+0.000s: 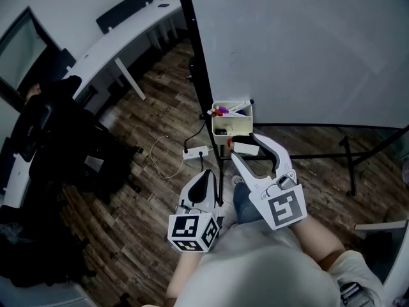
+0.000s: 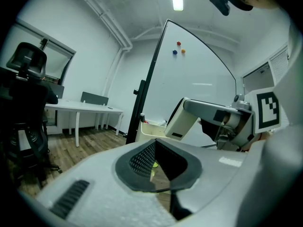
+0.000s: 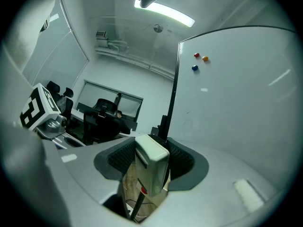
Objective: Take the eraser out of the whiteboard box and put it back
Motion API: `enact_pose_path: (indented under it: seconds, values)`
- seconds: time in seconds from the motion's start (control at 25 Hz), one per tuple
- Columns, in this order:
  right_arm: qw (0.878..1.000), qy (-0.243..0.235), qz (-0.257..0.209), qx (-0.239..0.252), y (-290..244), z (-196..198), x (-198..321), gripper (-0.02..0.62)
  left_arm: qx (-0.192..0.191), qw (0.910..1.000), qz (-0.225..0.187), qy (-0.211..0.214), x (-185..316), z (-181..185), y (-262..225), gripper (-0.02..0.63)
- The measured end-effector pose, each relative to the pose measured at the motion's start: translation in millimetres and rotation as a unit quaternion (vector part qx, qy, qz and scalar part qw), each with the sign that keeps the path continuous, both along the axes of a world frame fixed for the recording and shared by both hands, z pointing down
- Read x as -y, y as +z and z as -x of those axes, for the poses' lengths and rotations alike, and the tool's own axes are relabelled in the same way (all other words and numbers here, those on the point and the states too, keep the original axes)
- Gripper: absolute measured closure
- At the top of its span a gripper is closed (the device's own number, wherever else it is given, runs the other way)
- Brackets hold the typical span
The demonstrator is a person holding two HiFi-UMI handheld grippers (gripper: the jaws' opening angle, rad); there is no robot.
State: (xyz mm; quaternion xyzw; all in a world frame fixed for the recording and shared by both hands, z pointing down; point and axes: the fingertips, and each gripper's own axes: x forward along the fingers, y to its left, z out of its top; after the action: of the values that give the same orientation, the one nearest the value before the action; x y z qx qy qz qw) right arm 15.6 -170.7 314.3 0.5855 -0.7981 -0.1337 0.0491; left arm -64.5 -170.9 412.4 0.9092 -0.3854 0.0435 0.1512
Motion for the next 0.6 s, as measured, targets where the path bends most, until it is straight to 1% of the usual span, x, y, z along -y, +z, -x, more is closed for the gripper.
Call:
enact_pose_path:
  seconds: [0.6]
  values:
    - [1.000,0.004,0.007,0.021,4,7,-31,0.380,-0.004,1.0000,0.001,0.007,-24,3,0,0.604]
